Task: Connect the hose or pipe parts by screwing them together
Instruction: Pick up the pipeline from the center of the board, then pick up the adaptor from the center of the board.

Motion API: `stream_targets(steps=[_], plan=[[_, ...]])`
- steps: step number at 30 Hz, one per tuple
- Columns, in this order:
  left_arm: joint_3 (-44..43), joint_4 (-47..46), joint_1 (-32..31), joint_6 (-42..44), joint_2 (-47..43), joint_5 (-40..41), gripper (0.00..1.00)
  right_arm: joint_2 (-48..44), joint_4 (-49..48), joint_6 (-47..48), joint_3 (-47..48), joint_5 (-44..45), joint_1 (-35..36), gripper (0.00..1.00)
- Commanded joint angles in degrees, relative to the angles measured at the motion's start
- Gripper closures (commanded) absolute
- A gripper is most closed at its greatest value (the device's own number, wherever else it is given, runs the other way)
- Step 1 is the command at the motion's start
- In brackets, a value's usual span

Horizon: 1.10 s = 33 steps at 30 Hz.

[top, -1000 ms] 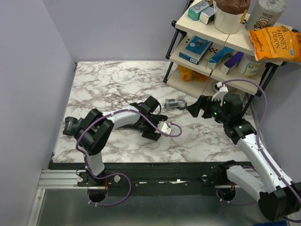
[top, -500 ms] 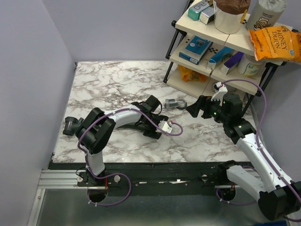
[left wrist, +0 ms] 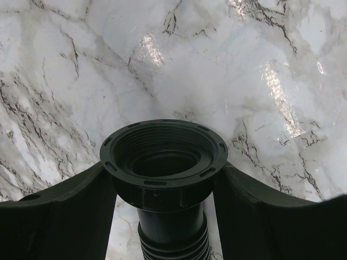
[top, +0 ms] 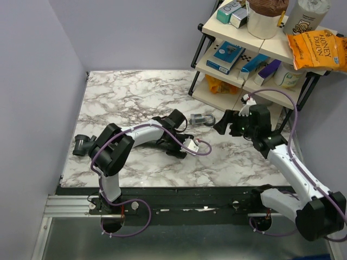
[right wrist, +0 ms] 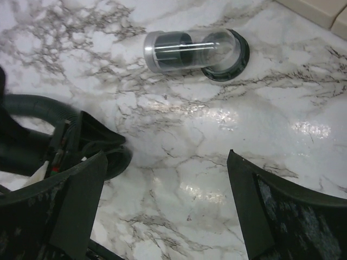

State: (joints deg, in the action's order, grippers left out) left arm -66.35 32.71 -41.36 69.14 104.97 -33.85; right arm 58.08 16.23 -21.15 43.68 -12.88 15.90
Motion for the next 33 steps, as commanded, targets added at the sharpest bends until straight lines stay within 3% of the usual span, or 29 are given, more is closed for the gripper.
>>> stream_targets(steps=[1, 3, 6, 11, 13, 17, 21, 29, 33], plan=[[-2.12, 0.78, -0.3, -0.94, -0.73, -2.54, 0.89, 8.6, 1.61, -1.44, 3.86, 5.41, -0.17, 0.0], [-2.03, 1.13, -0.21, -2.34, -2.04, -1.32, 1.0, 15.78, 3.45, -2.75, 8.23, 9.34, -0.17, 0.0], [-0.99, 2.01, 0.14, -3.57, -4.76, -0.52, 1.0, 24.49, 5.03, -5.65, 12.73, 14.88, 0.36, 0.0], [1.74, 2.97, 1.89, -5.07, -10.38, 0.45, 1.0, 35.94, 10.83, -10.22, 27.92, 22.81, 4.74, 0.0], [2.62, 3.5, 2.69, -5.6, -11.8, 0.45, 1.0, 43.81, 17.05, -13.46, 33.72, 25.0, 5.71, 0.0], [4.47, 4.82, 4.01, -5.95, -16.36, 0.62, 1.0, 59.63, 34.28, -16.99, 58.46, 30.98, 10.1, 0.0], [7.36, 4.82, 4.63, -6.48, -20.32, 0.62, 1.0, 68.21, 44.14, -20.07, 69.32, 32.31, 12.84, 0.0], [11.5, 3.42, 5.68, -6.83, -25.77, 0.62, 1.0, 61.28, 38.18, -24.03, 58.28, 32.92, 14.42, 0.0], [13.61, 1.92, 5.77, -7.09, -27.53, 0.8, 1.0, 62.93, 40.44, -24.73, 59.32, 33.28, 15.47, 0.0]])
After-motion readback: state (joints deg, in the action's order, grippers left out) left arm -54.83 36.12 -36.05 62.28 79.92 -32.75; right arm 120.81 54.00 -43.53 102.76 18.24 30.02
